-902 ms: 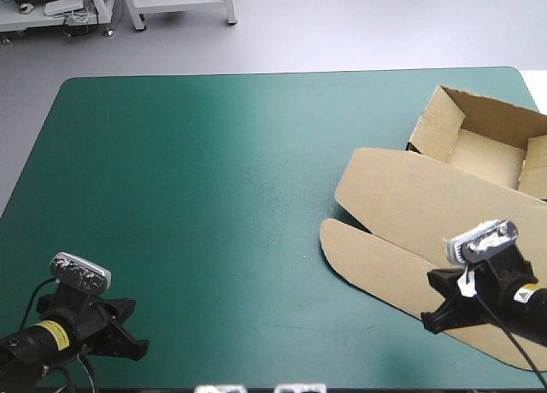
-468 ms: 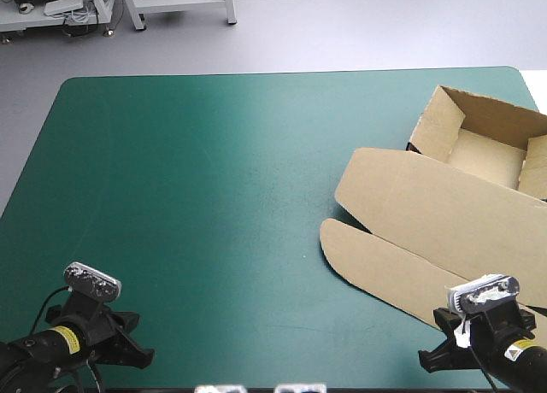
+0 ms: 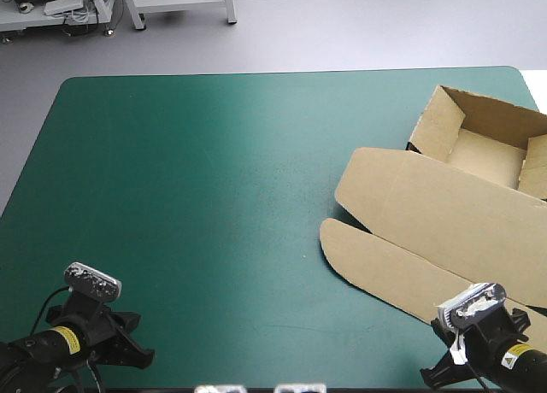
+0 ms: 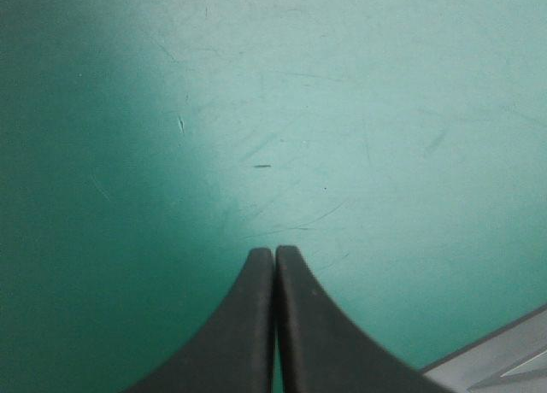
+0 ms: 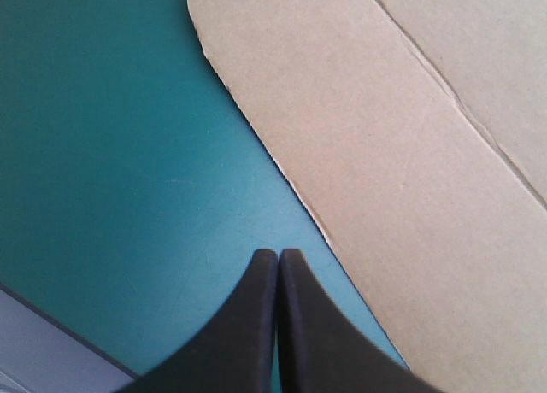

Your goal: Fold the box

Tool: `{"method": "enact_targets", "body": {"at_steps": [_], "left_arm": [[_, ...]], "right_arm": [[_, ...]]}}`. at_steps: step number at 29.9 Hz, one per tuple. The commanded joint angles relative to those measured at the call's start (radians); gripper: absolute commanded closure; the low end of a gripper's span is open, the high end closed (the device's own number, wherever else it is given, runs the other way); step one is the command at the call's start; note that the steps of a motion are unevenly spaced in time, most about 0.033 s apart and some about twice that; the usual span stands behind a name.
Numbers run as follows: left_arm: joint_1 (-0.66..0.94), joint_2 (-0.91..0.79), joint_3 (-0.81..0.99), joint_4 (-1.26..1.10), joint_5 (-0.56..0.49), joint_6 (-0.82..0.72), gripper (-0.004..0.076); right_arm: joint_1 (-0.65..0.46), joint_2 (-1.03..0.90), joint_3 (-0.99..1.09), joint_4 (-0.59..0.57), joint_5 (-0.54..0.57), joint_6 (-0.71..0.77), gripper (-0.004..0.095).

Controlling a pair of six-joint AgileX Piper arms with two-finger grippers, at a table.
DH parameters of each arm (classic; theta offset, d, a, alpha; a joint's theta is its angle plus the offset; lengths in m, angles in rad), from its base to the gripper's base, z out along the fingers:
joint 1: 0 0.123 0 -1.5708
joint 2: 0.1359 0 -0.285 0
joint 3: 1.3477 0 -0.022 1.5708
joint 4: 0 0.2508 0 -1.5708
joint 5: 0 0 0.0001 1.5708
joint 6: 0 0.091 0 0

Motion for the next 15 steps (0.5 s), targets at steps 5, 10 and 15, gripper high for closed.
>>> {"method": "enact_targets", "body": {"at_steps": [5, 10, 15], "left_arm": [[-0.001, 0.008, -0.024, -0.017, -0.001, -0.003, 0.0733], [-0.001, 0.008, -0.024, -0.017, 0.001, -0.003, 0.0732], [-0.001, 0.008, -0.024, -0.018, 0.001, -0.003, 0.0733]], "right_arm": [[0.006, 0.014, -0.016, 0.012, -0.038, 0.002, 0.0925], [0.006, 0.014, -0.016, 0.012, -0.038, 0.002, 0.0925], [0.006, 0.014, -0.016, 0.012, -0.038, 0.002, 0.0926]]}}
